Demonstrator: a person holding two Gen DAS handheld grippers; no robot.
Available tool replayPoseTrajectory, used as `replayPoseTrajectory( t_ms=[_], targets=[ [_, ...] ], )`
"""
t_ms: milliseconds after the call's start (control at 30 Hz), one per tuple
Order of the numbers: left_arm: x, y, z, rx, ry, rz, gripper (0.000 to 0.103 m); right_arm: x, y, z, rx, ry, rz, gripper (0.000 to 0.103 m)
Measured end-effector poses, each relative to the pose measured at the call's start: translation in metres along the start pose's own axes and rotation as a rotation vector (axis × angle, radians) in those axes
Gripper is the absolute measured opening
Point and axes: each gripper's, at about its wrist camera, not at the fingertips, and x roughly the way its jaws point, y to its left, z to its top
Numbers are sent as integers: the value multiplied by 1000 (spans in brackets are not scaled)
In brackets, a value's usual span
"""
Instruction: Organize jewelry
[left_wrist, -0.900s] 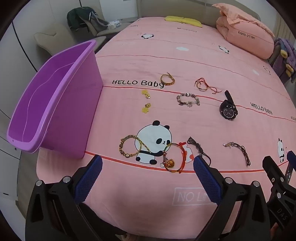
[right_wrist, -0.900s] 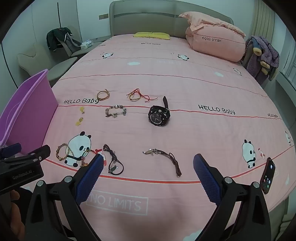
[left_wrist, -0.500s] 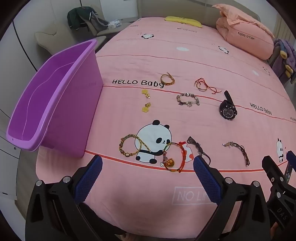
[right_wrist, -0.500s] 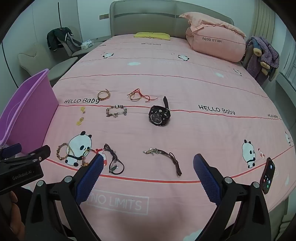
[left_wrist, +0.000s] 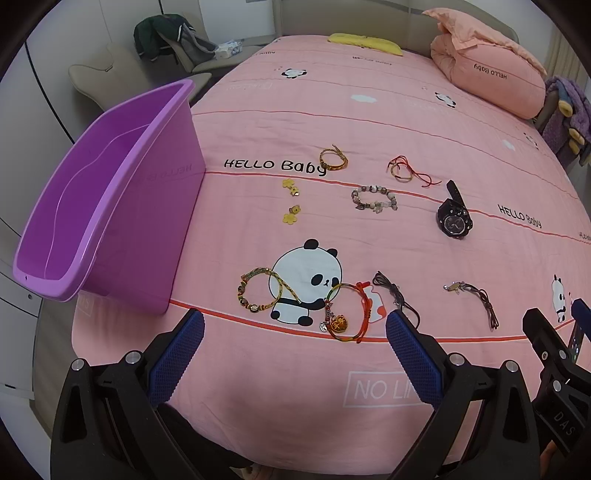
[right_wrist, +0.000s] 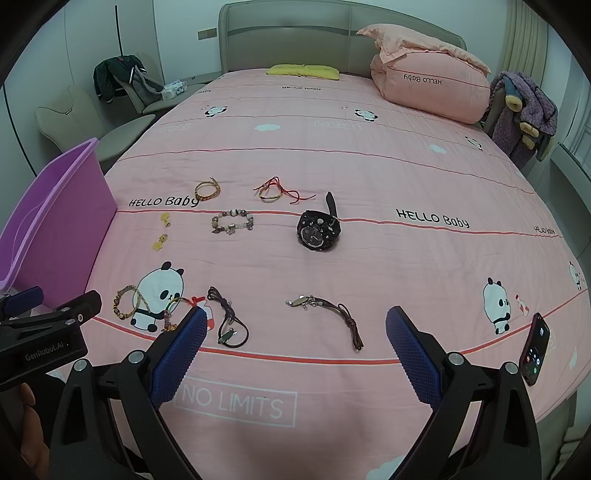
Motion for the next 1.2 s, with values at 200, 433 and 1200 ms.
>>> replayPoseTrajectory(
  t_ms=[200,433,1200],
  targets=[
    [-1,-1,-1,-1,-2,2,97,0,0,0,1,-1,0,93],
    [-1,0,-1,1,-3,1,97,0,0,0,3,0,2,93],
    [-1,-1,-1,2,-2,1,97,3,-2,2,8,6,10,93]
  ],
)
